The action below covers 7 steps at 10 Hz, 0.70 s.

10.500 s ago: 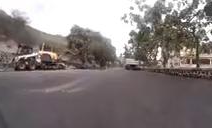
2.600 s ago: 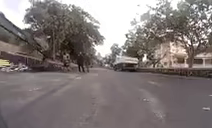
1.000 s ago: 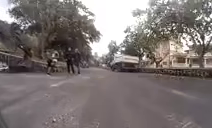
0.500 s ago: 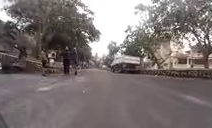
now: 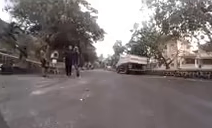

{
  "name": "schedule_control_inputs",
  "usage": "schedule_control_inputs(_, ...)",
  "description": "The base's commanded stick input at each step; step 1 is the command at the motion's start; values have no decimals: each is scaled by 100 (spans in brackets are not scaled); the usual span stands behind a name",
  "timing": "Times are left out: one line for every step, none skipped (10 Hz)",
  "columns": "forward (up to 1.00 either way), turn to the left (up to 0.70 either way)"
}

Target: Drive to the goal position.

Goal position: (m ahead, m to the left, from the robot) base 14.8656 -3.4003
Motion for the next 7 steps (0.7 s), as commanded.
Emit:
schedule_control_inputs(100,0)
schedule_control_inputs(100,0)
schedule_control_inputs(100,21)
schedule_control_inputs(100,8)
schedule_control_inputs(100,0)
schedule_control_inputs(100,0)
schedule_control_inputs(100,0)
